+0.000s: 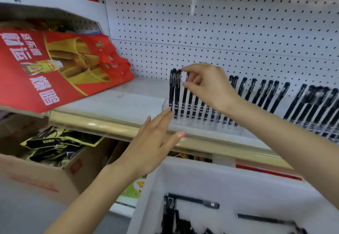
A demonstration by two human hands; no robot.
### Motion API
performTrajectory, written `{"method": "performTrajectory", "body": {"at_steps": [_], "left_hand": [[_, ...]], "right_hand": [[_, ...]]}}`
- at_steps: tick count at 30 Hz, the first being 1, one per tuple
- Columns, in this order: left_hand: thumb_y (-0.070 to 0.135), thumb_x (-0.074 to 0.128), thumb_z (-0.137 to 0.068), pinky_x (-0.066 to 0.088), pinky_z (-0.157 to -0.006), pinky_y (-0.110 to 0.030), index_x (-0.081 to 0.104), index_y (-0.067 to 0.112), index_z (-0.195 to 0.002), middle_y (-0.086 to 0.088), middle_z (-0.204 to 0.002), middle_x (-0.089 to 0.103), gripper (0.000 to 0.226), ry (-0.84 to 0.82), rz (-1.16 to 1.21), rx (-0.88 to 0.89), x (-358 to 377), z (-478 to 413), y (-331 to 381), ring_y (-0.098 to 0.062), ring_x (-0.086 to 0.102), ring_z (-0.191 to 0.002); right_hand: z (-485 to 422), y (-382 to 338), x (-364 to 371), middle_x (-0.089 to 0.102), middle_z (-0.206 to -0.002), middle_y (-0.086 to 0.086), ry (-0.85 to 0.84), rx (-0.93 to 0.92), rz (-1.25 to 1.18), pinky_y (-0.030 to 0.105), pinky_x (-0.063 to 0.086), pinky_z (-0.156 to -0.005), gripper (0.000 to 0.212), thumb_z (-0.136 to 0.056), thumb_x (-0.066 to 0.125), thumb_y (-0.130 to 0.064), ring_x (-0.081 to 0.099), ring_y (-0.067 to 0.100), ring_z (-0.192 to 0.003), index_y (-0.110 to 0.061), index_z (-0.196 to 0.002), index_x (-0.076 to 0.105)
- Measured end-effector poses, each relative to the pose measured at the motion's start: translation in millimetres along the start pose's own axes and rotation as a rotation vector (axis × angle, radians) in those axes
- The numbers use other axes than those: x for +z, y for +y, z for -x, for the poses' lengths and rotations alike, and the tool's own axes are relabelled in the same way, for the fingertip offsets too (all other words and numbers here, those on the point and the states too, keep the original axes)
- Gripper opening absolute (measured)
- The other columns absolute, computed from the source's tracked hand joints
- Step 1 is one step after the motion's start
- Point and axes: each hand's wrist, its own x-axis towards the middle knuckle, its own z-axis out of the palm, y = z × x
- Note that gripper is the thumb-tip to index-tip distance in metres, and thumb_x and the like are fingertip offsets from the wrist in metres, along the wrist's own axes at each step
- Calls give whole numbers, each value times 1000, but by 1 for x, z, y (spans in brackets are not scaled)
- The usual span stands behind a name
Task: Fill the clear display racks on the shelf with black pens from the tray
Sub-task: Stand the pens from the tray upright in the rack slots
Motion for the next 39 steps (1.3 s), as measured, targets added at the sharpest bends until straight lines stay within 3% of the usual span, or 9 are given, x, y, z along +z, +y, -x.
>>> {"method": "performTrajectory", "body": {"at_steps": [6,10,14,16,19,24,28,33,39], "left_hand": [[69,19,-87,-14,-115,-17,-3,40,-150,27,-153,-15,73,-145,-12,12,30,62,17,26,-29,-124],[51,36,-97,-26,-88,2,4,38,-150,24,-153,-14,64,-209,-52,-33,46,73,22,32,-45,-94],[48,40,-97,-16,-110,-16,12,28,-152,8,-161,-3,65,-120,-88,-41,62,78,8,9,-20,-136],[45,44,-97,-12,-114,-21,20,21,-152,-1,-161,7,64,-79,-185,-8,69,81,2,-7,-2,-146],[44,46,-96,-4,-118,-27,25,18,-150,-6,-160,14,64,-73,-248,4,74,84,2,-17,9,-148],[50,36,-91,5,-121,-35,26,15,-150,-11,-159,18,69,-91,-317,-8,76,85,5,-25,15,-147],[56,31,-89,10,-121,-39,27,15,-149,-13,-157,23,73,-97,-365,-11,79,86,6,-27,22,-145],[59,28,-90,6,-118,-35,25,14,-150,-9,-157,24,75,-72,-345,-17,78,86,4,-22,20,-146],[65,17,-89,7,-117,-32,28,15,-150,-7,-156,27,79,-49,-342,-17,80,88,2,-19,24,-145]], "right_hand": [[120,6,17,62,-89,-9,-247,-2,-138,12,45,-72,19,-88,67,-21,57,1,-78,-21,-107,70],[200,27,58,59,-93,-12,-575,208,-178,16,46,-75,25,-87,65,-40,56,1,-83,-21,-103,69],[246,41,81,56,-109,-11,-672,365,-182,14,42,-85,38,-87,64,-45,52,2,-99,-23,-117,63],[254,45,82,54,-101,-16,-698,370,-171,10,40,-81,41,-86,64,-47,51,2,-99,-22,-119,62],[258,50,76,48,-90,-19,-803,360,-161,5,37,-72,44,-82,67,-50,49,-5,-86,-21,-116,64],[264,56,75,49,-109,-4,-890,388,-169,15,41,-81,43,-77,76,-45,49,4,-97,-25,-110,58],[269,54,81,49,-94,-11,-922,444,-262,14,36,-68,44,-73,80,-39,46,-3,-78,-26,-103,50],[268,61,79,56,-89,-4,-968,463,-345,29,46,-75,33,-72,83,-23,52,11,-78,-24,-93,57],[268,70,71,62,-72,-2,-1027,610,-514,15,43,-66,15,-74,81,-13,56,6,-67,-15,-78,67]]}}
